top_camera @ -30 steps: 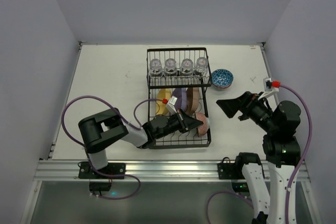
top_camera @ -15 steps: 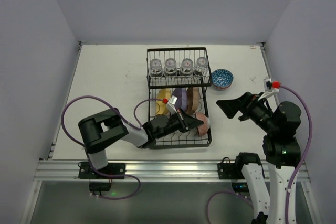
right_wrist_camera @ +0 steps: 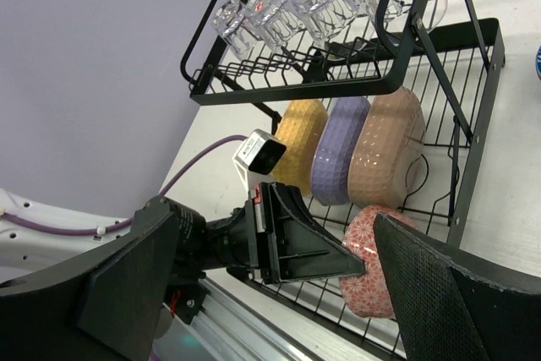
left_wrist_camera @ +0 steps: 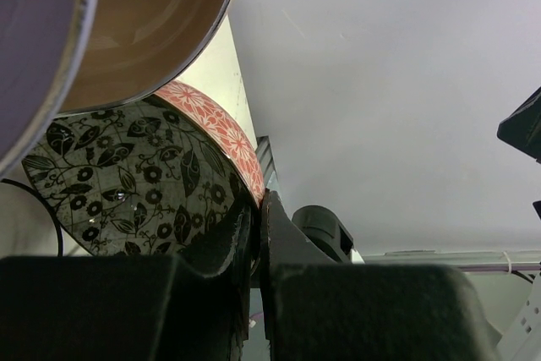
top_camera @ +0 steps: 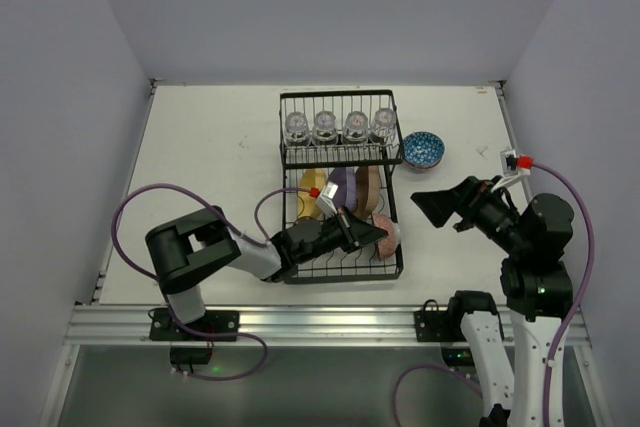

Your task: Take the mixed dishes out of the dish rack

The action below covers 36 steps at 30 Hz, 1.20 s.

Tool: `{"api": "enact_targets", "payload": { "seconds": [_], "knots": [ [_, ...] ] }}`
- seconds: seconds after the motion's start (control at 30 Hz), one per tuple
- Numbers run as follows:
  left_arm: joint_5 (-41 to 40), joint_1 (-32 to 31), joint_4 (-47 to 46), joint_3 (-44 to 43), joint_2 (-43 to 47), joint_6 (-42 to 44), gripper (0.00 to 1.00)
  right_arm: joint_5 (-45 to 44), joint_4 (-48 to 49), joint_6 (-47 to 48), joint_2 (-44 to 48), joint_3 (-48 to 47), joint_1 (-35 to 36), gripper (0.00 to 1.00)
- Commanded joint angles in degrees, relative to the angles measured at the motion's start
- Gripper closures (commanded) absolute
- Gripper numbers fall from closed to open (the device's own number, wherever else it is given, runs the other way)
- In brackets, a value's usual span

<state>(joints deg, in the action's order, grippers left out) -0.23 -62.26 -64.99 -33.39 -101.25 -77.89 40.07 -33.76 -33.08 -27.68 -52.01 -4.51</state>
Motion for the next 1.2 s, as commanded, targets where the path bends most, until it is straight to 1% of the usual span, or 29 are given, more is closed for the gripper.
{"api": "enact_targets", "payload": {
  "seconds": [0.0, 0.17, 0.4, 0.87, 1.03, 1.13, 1.17],
  "knots": [
    [0.0, 0.5, -43.6, -4.8, 5.1, -7.5, 1.00, 1.7, 2.3, -0.9, 0.6, -0.3, -0.1, 0.01],
    [2.7, 0.5, -43.6, -6.2, 4.7, -6.3, 1.00, 2.3, 2.5, -0.9, 1.0, 0.1, -0.1, 0.01],
    [3.3, 0.1, -43.6, -6.0, 6.8, -3.8, 1.00, 2.6, 2.2, -0.5, 1.0, -0.2, -0.1, 0.01],
    [7.0, 0.0, -43.6, -9.9, 6.5, -2.9, 1.00, 3.1, 2.1, 0.1, 1.1, -0.5, -0.1, 0.01],
    [6.2, 0.0, -43.6, -8.7, 7.7, -1.9, 1.00, 3.3, 2.2, -0.1, 1.0, -0.7, -0.1, 0.01],
    [7.7, 0.1, -43.6, -8.5, 7.6, -1.5, 1.00, 2.2, 1.3, -0.1, 1.3, -2.3, -0.1, 0.01],
    [8.3, 0.0, -43.5, -8.8, 7.6, -1.0, 1.00, 0.2, 0.9, -0.1, 1.7, -3.1, -0.1, 0.01]
  ]
}}
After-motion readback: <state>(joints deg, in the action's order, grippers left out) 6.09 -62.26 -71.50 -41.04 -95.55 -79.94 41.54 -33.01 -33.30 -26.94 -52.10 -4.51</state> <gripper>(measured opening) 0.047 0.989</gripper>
